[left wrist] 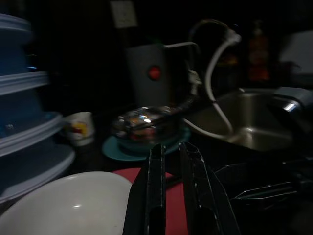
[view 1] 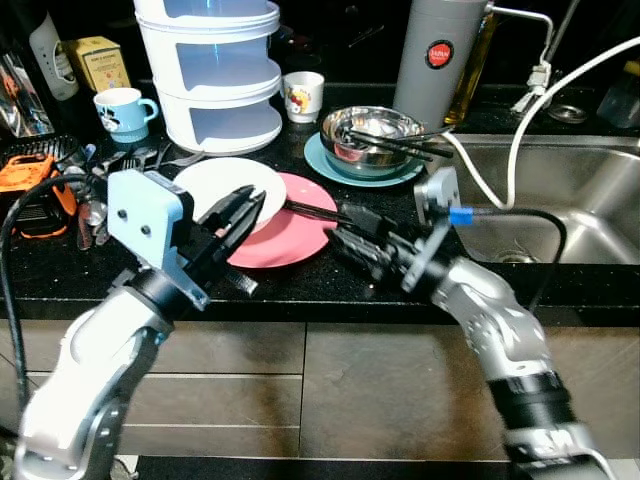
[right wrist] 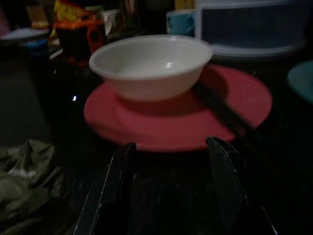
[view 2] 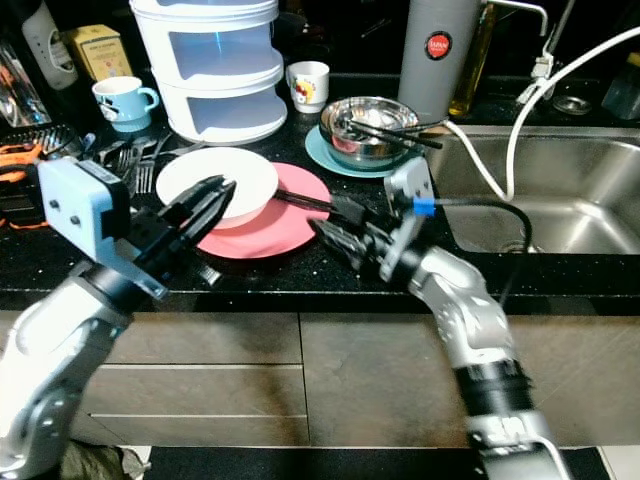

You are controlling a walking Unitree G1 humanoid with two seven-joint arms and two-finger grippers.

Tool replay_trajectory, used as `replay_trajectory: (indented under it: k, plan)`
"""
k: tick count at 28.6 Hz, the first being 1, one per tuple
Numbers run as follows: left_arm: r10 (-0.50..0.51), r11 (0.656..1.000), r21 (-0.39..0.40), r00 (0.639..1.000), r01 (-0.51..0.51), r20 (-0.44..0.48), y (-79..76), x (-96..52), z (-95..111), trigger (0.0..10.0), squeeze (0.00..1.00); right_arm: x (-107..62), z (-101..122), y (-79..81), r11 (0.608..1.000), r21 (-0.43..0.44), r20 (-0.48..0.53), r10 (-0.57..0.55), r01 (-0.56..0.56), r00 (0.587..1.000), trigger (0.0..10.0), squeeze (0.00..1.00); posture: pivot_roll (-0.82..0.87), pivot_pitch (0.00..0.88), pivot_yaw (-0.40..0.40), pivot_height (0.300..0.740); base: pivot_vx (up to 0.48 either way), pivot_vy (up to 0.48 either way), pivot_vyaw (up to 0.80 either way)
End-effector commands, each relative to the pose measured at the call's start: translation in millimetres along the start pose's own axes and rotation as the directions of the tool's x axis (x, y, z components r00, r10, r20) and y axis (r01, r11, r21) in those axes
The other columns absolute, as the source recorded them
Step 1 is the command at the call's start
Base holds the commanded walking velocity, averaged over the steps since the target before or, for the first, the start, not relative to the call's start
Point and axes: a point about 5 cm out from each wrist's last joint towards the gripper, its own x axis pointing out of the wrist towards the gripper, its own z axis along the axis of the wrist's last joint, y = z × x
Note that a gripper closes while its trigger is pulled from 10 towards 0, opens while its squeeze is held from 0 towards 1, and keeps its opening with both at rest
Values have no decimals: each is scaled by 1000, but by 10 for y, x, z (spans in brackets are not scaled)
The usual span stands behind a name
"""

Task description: Kitchen organization

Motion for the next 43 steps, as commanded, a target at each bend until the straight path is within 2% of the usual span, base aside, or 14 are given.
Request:
replay_trajectory:
  k: [1,7,11,12,15,21,22,23,27,31,34,37,40,43]
  plan:
    - [-39,999,19,999,39,-26,5,-31,16,10000,0,-35,6,23,1000,-7,-8,28,-28,1000,10000,0,164,0,-25,740,0,0,0]
    - [-51,991,110,983,71,-176,192,-138,-103,10000,0,-175,41,81,994,28,0,106,-106,994,10000,0,149,0,-18,740,0,0,0]
    - [27,959,277,958,56,-285,489,-195,-150,10000,0,-300,64,143,985,47,-16,166,-166,986,10000,0,135,0,-15,740,0,0,0]
    - [63,942,334,956,38,-287,599,-178,-130,10000,0,-330,76,155,984,49,-20,173,-172,985,10000,0,129,0,-14,740,0,0,0]
    - [86,926,377,959,22,-269,688,-135,-102,10000,0,-349,87,172,982,53,-20,183,-182,983,10000,0,123,0,-14,740,0,0,0]
    - [57,908,418,978,34,-202,820,69,-25,10000,0,-391,117,225,979,56,-31,196,-194,980,10000,0,88,0,-6,740,0,0,0]
    - [34,917,396,982,43,-186,824,121,-4,10000,294,-407,124,234,979,57,-36,196,-194,980,10000,0,73,0,-1,740,0,0,0]
    - [10,922,382,984,61,-180,821,166,9,10000,1000,-425,132,241,980,56,-43,195,-193,980,10000,0,59,0,3,740,0,0,0]
    - [-72,919,366,975,146,-210,817,265,-8,10000,1000,-488,154,256,981,55,-69,189,-186,979,10000,0,43,0,8,740,0,0,0]
    - [-198,901,317,932,295,-303,837,334,-54,10000,1000,-542,196,276,982,57,-81,183,-178,980,10000,0,21,0,16,740,0,0,0]
    - [-236,893,295,912,340,-336,861,347,-21,10000,1000,-551,203,280,983,56,-87,178,-174,980,10000,0,18,0,17,740,0,0,0]
    - [-270,877,255,856,408,-442,911,283,-16,10000,1000,-541,203,285,983,56,-91,179,-174,980,10000,0,27,0,14,740,0,0,0]
    - [-271,876,231,829,423,-489,949,241,-29,10000,1000,-530,204,290,983,57,-93,182,-177,979,10000,0,29,0,14,740,0,0,0]
    - [-298,868,146,733,475,-612,942,106,-107,10000,1000,-512,208,296,982,54,-93,184,-180,978,10000,0,32,0,13,740,0,0,0]
